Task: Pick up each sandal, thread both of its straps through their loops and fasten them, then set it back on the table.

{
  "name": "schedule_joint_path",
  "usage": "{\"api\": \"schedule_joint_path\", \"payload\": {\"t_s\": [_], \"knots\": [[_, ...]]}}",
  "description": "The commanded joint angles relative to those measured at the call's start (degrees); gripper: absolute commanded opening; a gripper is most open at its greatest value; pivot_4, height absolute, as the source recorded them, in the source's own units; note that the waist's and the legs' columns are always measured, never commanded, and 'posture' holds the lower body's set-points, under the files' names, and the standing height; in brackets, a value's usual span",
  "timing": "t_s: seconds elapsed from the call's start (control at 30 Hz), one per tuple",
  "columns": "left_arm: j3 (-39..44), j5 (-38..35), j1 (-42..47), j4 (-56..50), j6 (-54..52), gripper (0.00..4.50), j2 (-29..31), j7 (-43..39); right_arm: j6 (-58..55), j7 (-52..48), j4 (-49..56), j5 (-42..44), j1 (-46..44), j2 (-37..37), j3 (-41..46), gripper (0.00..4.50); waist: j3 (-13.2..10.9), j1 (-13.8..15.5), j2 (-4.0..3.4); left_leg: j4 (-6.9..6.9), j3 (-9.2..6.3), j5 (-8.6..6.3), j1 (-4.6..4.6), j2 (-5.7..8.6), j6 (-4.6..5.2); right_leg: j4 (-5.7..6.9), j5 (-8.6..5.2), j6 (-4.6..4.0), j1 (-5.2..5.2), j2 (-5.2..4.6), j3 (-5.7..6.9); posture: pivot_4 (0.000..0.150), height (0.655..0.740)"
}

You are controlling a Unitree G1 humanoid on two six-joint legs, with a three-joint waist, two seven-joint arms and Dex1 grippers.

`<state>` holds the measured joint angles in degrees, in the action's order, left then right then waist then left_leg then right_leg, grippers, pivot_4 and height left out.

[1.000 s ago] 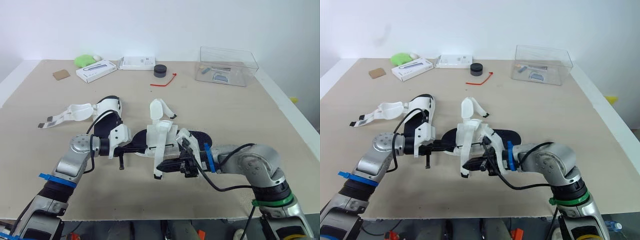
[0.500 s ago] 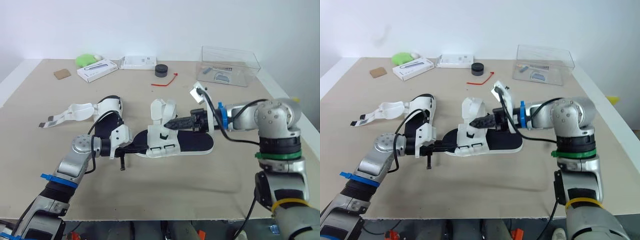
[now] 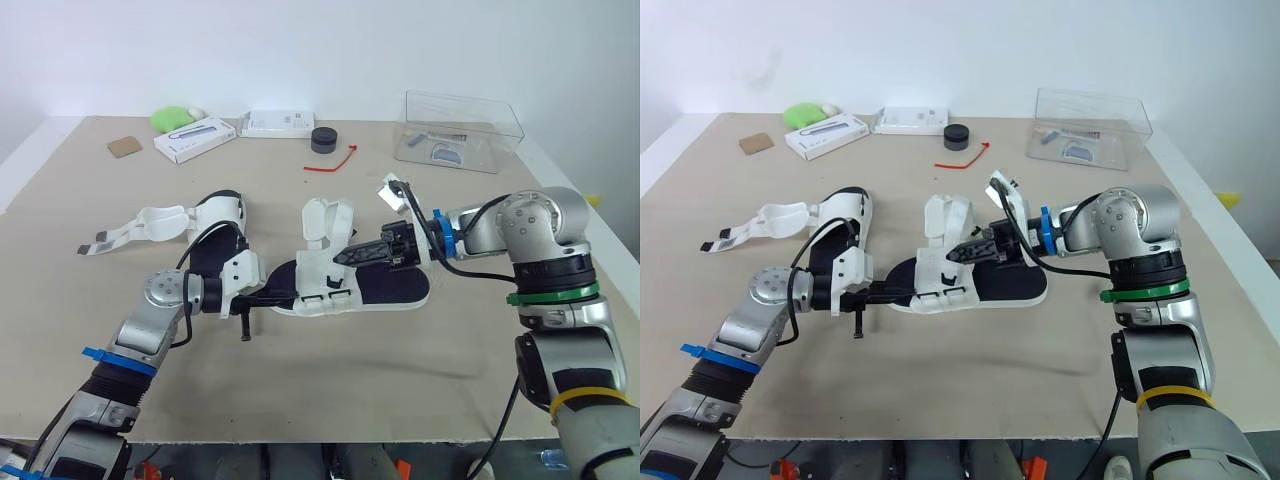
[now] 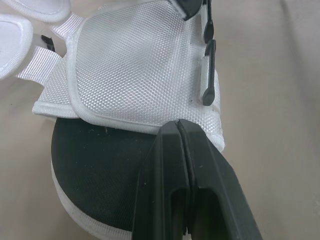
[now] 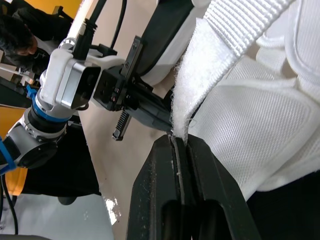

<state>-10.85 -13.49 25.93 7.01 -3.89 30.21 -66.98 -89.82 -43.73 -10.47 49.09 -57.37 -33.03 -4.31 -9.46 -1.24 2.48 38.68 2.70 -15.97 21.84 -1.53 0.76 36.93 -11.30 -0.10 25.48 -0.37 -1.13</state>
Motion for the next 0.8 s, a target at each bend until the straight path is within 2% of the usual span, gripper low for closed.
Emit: {"api": "schedule_joint_path", "payload": {"t_s": [0.03, 0.8], "knots": [[-0.2, 0.2, -0.1, -0.5, 0.6, 0.0, 0.3, -0.6, -1.4, -1.3, 0.5, 0.5, -2.1, -0.4, 1.5, 0.08, 0.0, 0.0, 0.0, 0.0, -0.01, 0.0, 0.0, 0.0, 0.0, 0.0, 0.0, 0.0, 0.0, 0.01, 0.01, 0.15, 0.74], [0.0, 0.6, 0.3, -0.4, 0.5, 0.0, 0.3, -0.4, 3.3, -8.4, -0.7, -5.8, -1.6, -3.9, -7.5, 0.08, 0.0, 0.0, -0.01, 0.0, -0.14, 0.0, 0.08, 0.01, 0.0, -0.03, 0.0, 0.0, 0.01, 0.0, 0.11, 0.15, 0.74]]}}
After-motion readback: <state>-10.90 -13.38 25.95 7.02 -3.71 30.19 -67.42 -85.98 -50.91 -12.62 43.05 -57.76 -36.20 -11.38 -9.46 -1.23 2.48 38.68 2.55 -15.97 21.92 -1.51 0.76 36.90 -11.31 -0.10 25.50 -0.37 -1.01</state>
